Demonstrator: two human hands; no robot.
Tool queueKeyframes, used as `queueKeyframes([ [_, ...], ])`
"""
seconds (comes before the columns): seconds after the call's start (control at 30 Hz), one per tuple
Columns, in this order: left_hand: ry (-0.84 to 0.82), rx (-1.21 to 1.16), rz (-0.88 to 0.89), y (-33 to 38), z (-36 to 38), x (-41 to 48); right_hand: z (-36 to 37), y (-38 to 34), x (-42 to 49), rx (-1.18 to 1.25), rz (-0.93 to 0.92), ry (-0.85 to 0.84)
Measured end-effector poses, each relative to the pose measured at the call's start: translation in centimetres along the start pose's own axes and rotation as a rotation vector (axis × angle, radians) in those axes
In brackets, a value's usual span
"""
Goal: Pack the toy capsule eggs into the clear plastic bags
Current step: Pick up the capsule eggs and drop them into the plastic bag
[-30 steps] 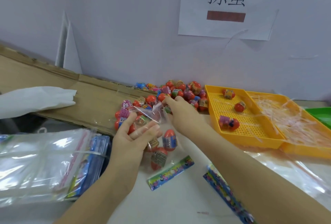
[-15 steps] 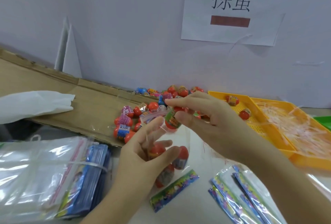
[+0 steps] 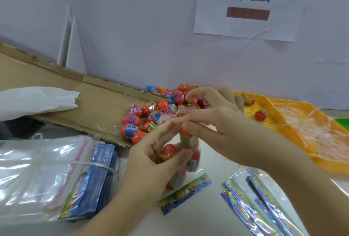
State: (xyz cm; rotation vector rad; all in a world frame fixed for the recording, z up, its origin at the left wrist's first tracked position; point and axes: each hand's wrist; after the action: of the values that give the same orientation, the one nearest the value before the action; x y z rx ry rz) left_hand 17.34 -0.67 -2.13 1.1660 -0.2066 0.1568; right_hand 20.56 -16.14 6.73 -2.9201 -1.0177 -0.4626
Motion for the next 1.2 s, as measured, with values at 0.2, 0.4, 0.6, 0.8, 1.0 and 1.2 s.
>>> queueKeyframes([
  [0.2, 0.032, -0.156, -0.088, 0.4, -0.3, 0.4, 0.9, 1.0, 0.0, 0.703, 0.269, -0.064],
  [0.4, 0.032, -0.281, -0.149, 0.5, -0.6, 0.6, 2.6, 0.4, 0.1, 1.039, 0.447, -0.065],
  [0.6, 0.245, -0.324, -0.140, 0.3, -0.7, 0.8, 3.3, -0.4, 0.3, 1.149, 0.554, -0.010],
  [0.8, 0.253, -0.290, -0.122, -0.1, -0.3, 0.5, 3.8, -0.6, 0.4, 1.139, 0.641, -0.022],
  [1.0, 0.180, -0.109, -0.026, -0.1, 0.3, 0.0, 3.6, -1.0, -0.4, 0.473, 0.284, 0.502],
  [1.2, 0.084, -0.025, 0.107, 0.4, 1.3, -1.0, 2.8, -1.5, -0.6, 0.346, 0.072, 0.427],
])
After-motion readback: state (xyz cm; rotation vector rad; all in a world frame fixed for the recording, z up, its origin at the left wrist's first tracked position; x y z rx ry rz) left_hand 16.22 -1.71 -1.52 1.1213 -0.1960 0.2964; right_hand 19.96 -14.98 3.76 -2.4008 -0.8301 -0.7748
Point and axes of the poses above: each hand's wrist, its own x-axis towards the middle knuckle, its own z-axis out of the palm, y = z × x, and after that the axes turned 12 degrees about -x, right-handed
